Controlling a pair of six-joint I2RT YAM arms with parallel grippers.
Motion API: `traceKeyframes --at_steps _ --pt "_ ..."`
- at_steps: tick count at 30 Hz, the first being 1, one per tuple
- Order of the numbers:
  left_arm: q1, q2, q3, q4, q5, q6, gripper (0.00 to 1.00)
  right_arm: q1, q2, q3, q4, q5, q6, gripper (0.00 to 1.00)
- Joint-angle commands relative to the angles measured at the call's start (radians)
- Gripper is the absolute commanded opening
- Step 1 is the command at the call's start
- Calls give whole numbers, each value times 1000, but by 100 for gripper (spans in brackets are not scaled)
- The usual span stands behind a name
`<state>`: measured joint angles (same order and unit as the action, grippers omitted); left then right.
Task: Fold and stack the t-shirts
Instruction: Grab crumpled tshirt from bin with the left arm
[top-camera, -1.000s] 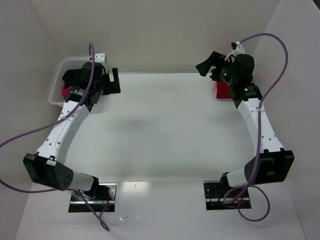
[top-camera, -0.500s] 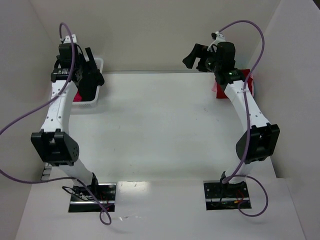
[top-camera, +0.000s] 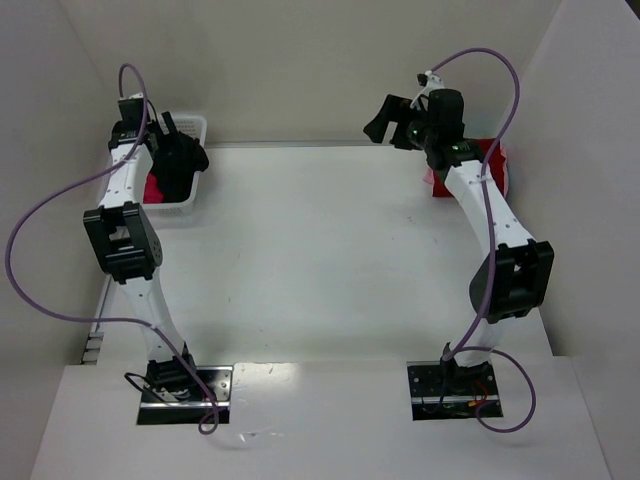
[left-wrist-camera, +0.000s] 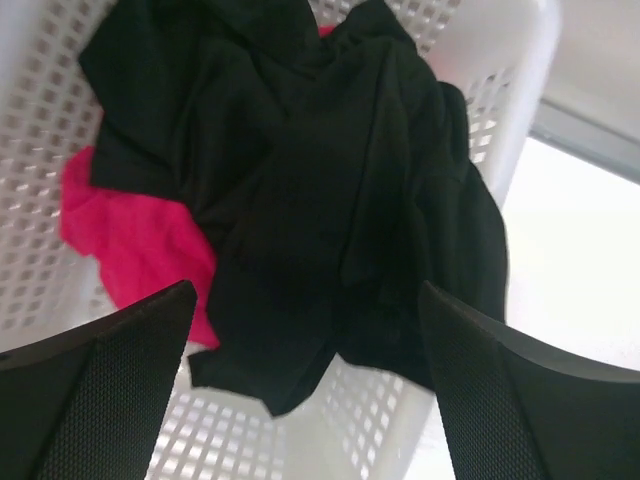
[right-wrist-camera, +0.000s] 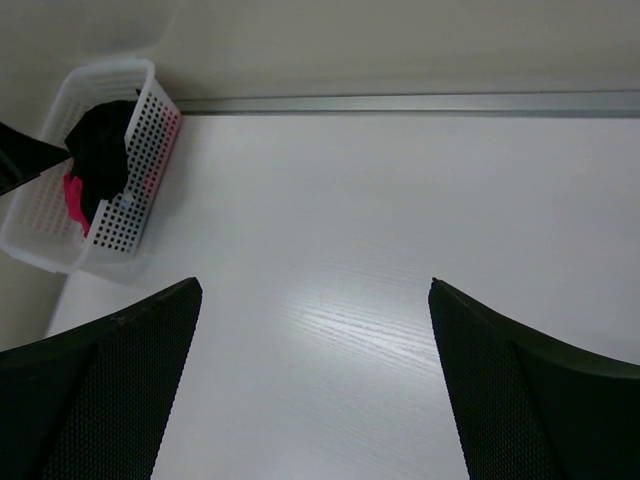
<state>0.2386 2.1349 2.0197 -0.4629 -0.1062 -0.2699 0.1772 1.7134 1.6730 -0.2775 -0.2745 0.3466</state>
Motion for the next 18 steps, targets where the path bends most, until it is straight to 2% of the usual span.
traceKeyframes --at_steps 1,7,10,15,18 --pt "-4 57 77 67 -12 -23 100 16 -1 -16 21 -8 -8 100" --pt "53 135 108 92 74 -140 90 16 -1 -48 40 -17 3 100" --pt "76 177 108 119 85 -179 90 16 -1 -58 31 -26 -7 100" --pt "76 256 161 110 72 -180 88 16 -11 -58 31 -14 -8 100" --pt "76 295 189 110 111 -180 87 16 -11 -67 31 -5 -8 100"
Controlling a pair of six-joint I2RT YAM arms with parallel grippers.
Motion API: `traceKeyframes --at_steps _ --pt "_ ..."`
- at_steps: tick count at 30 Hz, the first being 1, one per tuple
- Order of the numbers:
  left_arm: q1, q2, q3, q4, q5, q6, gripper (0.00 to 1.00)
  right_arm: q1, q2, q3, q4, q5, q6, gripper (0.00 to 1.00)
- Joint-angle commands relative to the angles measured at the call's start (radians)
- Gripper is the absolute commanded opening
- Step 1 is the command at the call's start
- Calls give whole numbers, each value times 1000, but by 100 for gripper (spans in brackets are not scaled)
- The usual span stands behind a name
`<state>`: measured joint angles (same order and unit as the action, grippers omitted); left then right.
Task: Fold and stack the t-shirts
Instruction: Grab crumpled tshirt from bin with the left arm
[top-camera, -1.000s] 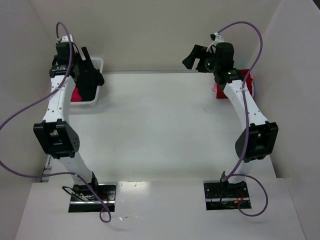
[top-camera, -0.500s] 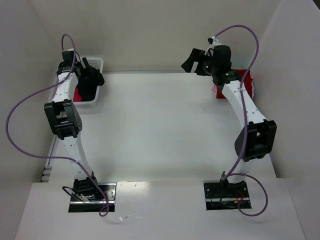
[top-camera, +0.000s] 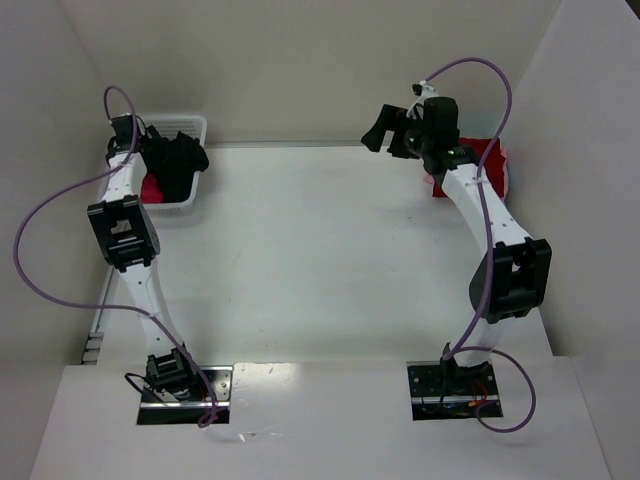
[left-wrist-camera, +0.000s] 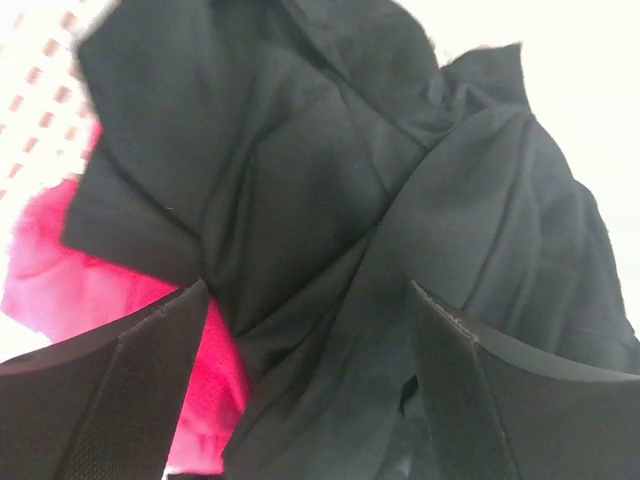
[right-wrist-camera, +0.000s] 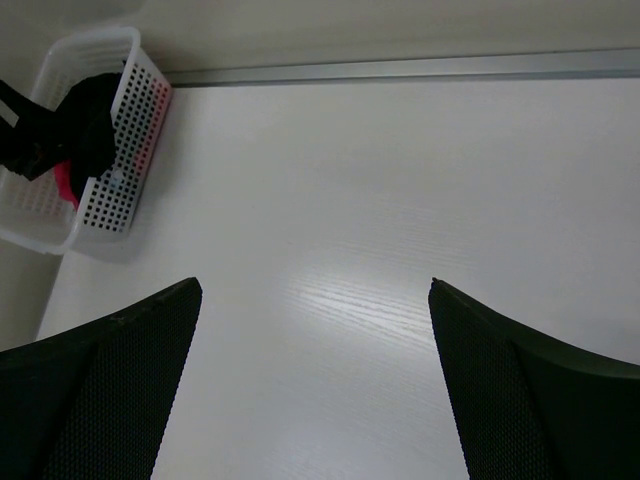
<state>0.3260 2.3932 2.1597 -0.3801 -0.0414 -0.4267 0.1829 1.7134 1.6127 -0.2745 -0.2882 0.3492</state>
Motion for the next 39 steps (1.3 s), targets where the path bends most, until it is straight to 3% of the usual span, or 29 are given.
traceKeyframes --at_steps 1,5,9,10,13,14,21,27,30,36,39 --pt "-12 37 61 27 46 -23 86 10 -11 -7 28 18 -10 100" --pt "-12 60 72 27 66 -23 83 10 -2 -7 18 18 -10 100" --pt "-12 69 104 18 89 -14 64 10 -1 -7 18 18 -1 100" --pt "-12 69 104 18 89 -14 53 10 -1 -17 18 18 8 100" --pt "-12 60 114 -5 89 -14 33 10 -12 -17 28 18 17 100" --pt "-12 32 114 -16 89 -14 20 10 -12 -26 28 18 17 100" --pt "-12 -167 -7 -6 98 8 1 10 -67 -80 57 18 17 100" --pt "-12 -365 -27 -6 118 52 0 10 -126 -138 115 -9 39 100" --pt "-12 -440 46 -39 178 62 0 10 -170 -157 127 -9 39 100" --pt "-22 -531 294 -180 444 51 0 10 -248 -166 159 -46 39 100" --pt "-33 -653 263 -160 576 26 0 10 -313 -206 204 -80 49 100"
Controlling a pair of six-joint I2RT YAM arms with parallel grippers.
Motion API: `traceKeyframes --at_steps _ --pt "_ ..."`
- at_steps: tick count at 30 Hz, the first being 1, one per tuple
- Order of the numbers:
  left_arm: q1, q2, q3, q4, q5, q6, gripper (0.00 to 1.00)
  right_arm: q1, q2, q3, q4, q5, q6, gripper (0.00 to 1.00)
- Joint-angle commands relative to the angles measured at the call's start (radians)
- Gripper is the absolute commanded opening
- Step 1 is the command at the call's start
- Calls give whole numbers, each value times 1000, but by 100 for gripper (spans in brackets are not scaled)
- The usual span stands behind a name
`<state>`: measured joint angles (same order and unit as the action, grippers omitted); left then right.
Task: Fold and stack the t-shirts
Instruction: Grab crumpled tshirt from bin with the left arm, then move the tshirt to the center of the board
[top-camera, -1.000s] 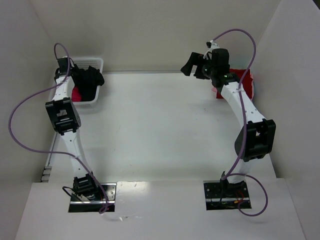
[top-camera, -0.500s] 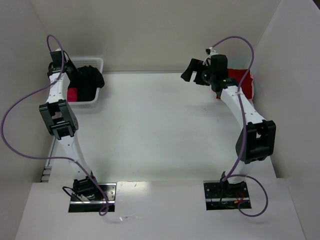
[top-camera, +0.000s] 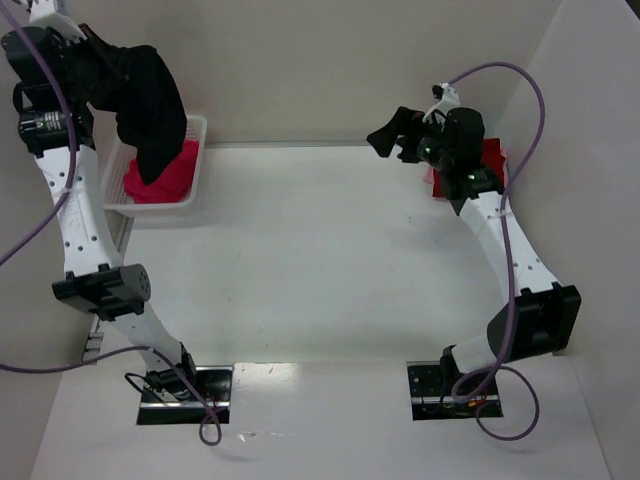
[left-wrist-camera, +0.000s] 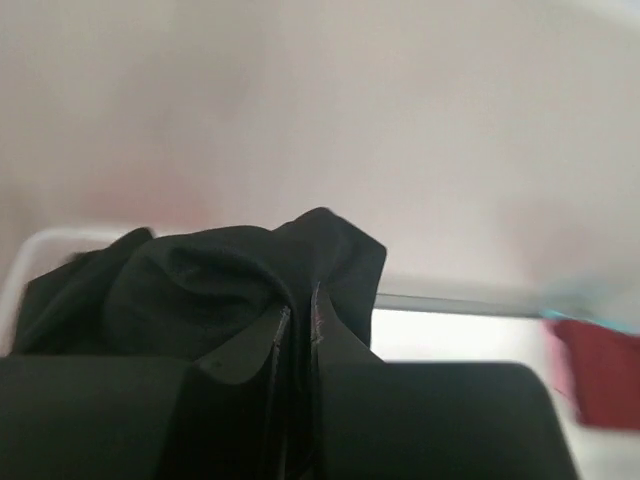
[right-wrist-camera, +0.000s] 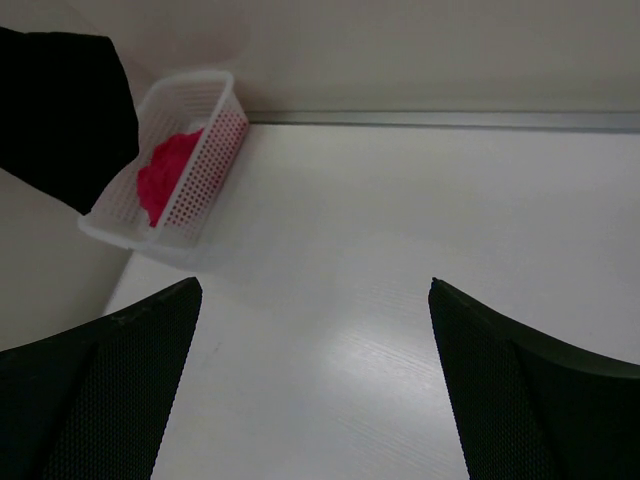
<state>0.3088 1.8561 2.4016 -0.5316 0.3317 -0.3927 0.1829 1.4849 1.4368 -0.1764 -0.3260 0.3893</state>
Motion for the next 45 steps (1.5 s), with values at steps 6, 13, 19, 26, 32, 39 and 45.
traceKeyframes --at_steps 6,13,19,26,32,39,45 --pt "-56 -383 -287 152 391 -179 0 21 -259 -177 158 -82 68 100" --pt "-226 -558 -537 163 472 -101 2 59 -469 -340 109 -35 99 100" --pt "-286 -687 -981 272 357 23 0 59 -552 -360 20 18 88 100" --pt "-313 -669 -1232 349 132 92 0 59 -531 -369 -9 28 77 100" --pt "-491 -517 -1234 320 1 161 0 59 -443 -357 41 54 57 100" --pt "-707 -387 -1103 280 -152 152 0 59 -325 -308 69 54 34 100" --pt "-823 -307 -1055 324 -345 129 0 59 -325 -286 52 107 -3 100"
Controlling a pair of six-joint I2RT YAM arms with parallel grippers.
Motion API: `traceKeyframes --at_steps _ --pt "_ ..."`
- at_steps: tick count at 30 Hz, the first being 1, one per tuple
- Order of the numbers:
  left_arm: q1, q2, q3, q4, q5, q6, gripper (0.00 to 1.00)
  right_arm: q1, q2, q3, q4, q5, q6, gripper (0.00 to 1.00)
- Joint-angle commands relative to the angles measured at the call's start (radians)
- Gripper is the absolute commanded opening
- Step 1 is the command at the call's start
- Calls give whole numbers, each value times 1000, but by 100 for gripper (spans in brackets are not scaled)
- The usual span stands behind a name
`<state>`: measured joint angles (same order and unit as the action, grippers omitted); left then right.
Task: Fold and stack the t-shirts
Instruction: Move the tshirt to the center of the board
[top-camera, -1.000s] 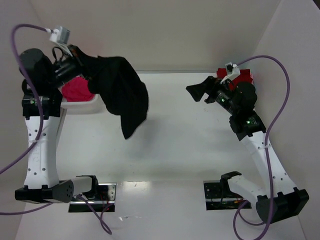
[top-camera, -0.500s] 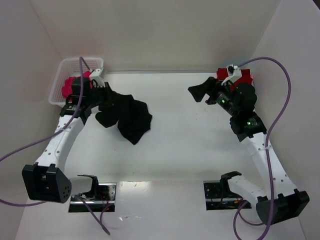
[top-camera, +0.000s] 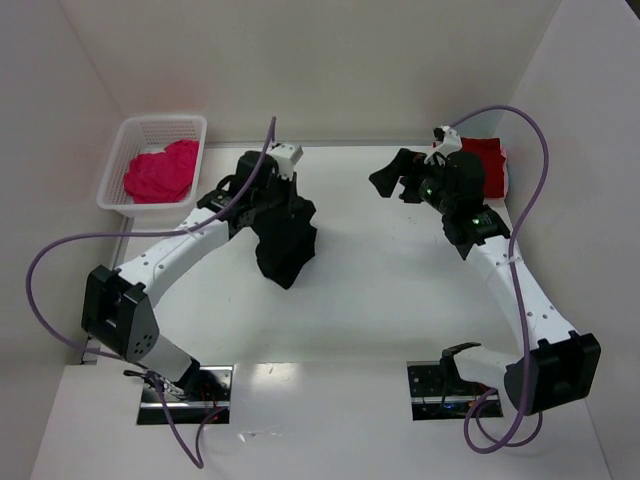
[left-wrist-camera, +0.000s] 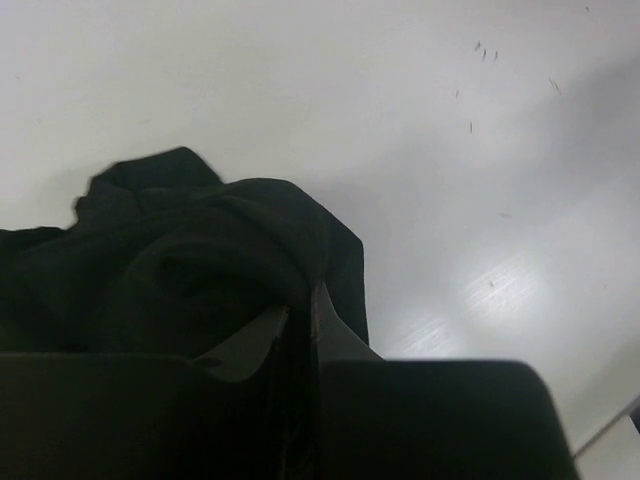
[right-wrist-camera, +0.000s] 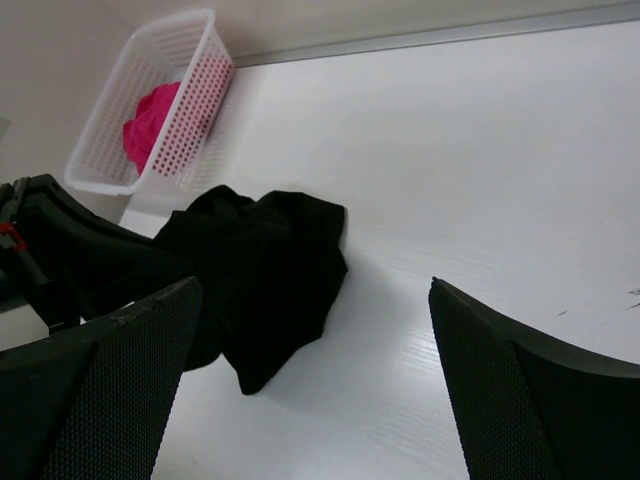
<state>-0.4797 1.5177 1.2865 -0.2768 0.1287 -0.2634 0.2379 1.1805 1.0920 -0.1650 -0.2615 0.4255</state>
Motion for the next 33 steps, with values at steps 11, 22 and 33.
traceKeyframes --at_steps 11,22,33 --pt "-169 173 158 59 -229 -31 3 5 -11 17 -37 114 -54 100" --pt "-169 226 266 86 -190 -126 69 5 -38 -139 32 -5 -33 100" --pt "-125 79 173 -21 -426 -82 100 52 59 -110 19 4 -44 100"
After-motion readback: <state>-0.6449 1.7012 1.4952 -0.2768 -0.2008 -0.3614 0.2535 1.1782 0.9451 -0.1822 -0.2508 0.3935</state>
